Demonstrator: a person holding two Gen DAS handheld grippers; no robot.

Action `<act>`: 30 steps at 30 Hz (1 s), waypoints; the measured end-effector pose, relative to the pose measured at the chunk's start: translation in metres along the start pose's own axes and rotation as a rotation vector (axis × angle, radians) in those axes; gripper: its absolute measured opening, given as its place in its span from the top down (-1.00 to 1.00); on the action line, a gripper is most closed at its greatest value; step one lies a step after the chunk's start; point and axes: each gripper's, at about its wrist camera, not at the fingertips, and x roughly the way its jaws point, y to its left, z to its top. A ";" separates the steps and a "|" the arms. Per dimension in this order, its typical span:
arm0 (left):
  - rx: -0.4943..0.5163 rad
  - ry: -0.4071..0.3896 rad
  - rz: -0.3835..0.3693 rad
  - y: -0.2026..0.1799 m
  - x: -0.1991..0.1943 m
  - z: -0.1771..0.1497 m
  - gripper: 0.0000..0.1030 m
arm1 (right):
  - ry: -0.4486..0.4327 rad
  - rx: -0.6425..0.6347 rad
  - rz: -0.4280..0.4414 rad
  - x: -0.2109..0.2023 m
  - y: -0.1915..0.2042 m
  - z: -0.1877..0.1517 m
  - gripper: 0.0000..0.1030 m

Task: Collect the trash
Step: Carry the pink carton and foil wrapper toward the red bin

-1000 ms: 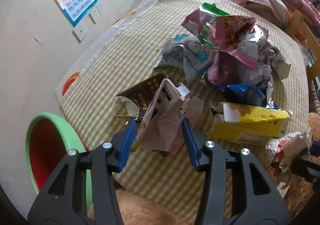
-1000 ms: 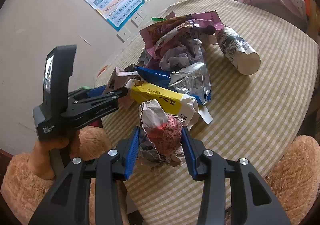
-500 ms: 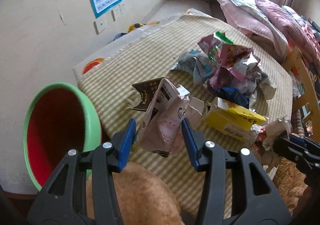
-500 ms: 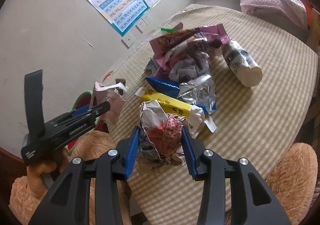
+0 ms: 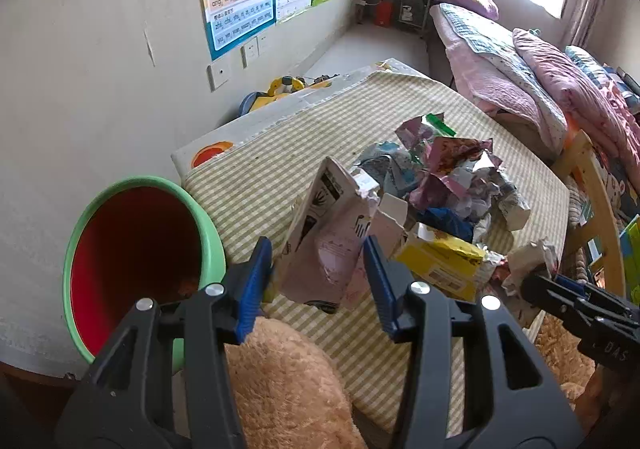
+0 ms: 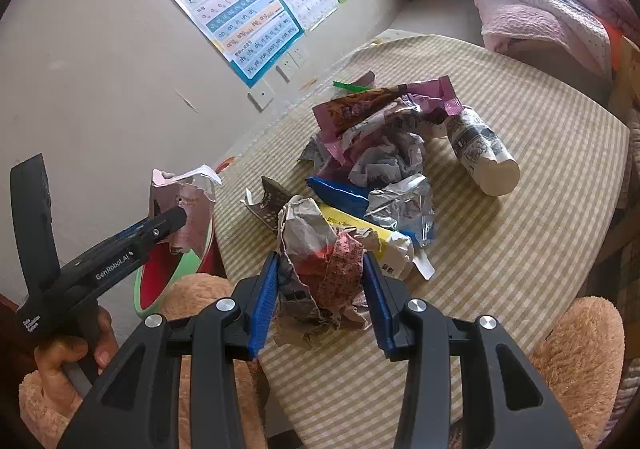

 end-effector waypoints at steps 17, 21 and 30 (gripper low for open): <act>-0.010 -0.019 0.000 0.001 -0.011 -0.001 0.11 | -0.030 0.003 0.003 -0.010 0.008 0.004 0.22; -0.020 -0.030 -0.002 0.006 -0.015 -0.001 0.11 | -0.038 -0.017 0.001 -0.013 0.016 0.005 0.22; -0.043 -0.024 -0.008 0.017 -0.015 -0.005 0.11 | -0.023 -0.039 -0.006 -0.008 0.027 0.004 0.22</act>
